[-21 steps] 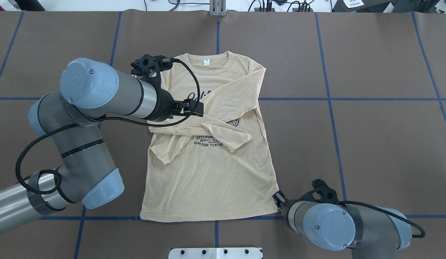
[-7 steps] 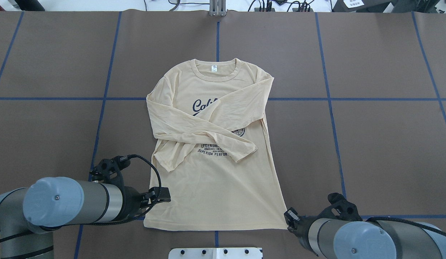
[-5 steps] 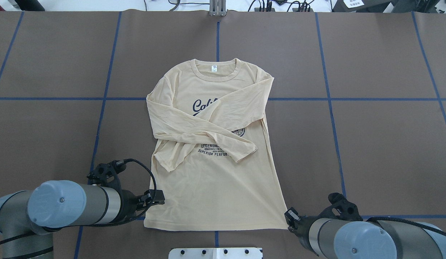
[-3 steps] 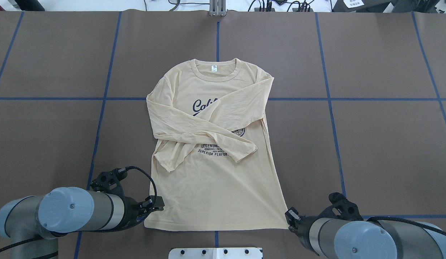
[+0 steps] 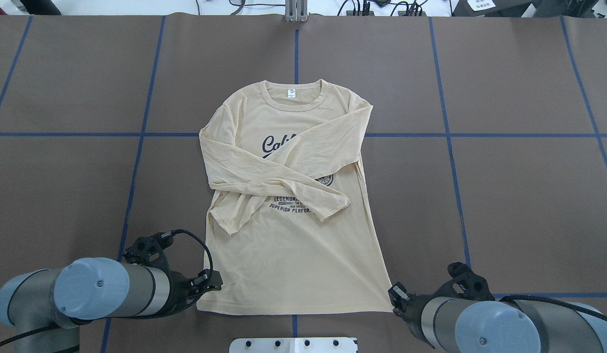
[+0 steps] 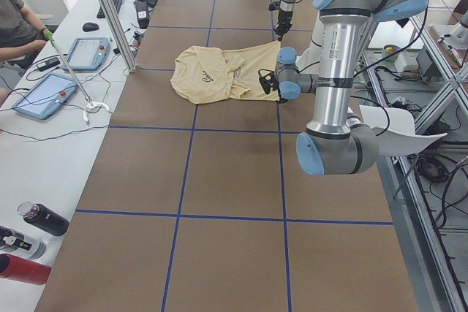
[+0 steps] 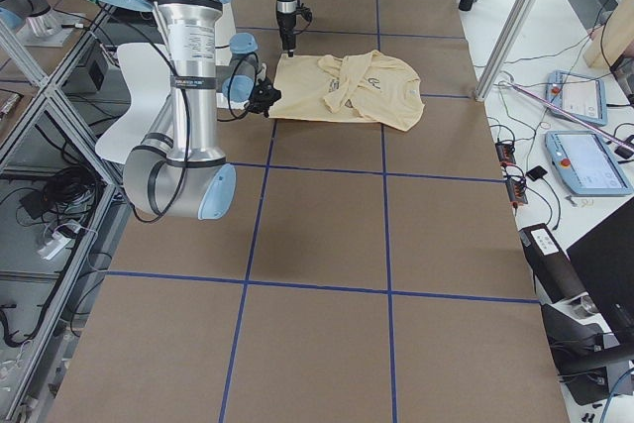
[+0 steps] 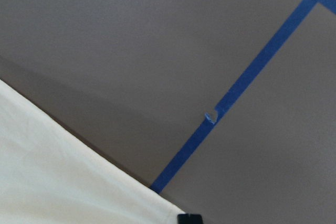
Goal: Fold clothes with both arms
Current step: 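Grasp both hem corners nearest the robot with left and right grippers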
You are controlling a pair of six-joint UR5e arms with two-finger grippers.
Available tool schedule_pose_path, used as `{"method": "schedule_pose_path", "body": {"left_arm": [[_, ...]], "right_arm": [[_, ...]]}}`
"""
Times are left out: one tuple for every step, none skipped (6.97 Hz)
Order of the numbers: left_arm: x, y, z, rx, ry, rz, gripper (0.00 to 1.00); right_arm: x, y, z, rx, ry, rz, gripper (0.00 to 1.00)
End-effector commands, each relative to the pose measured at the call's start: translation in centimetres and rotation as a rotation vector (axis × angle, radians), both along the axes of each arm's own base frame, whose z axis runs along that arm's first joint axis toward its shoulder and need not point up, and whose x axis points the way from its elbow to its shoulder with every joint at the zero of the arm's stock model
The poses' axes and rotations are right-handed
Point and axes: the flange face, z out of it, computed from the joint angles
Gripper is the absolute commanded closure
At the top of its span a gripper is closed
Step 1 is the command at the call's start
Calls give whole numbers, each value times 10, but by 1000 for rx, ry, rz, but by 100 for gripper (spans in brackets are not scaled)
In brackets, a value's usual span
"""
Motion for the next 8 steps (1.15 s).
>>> {"method": "schedule_pose_path", "body": {"left_arm": [[3,6,0,-2,0,10,39],[3,6,1,-3,-2,8,43],[3,6,2,-12,-5,2,47],[4,7,4,-14,-8,7,47],[5,8,4,-15,-8,7,53],[4,7,5,-15,-11,8,84],[4,8,4,-15,-8,9,100],[1,8,3,-15,-3,11,100]], "right_arm": [[1,-1,1,0,1,3,100],[0,-1,0,0,0,3,100],[0,-1,0,0,0,3,100],[1,-1,1,0,1,3,100],[1,-1,1,0,1,3,100],[1,-1,1,0,1,3,100],[1,-1,1,0,3,3,100],[1,-1,-1,0,-2,3,100]]}}
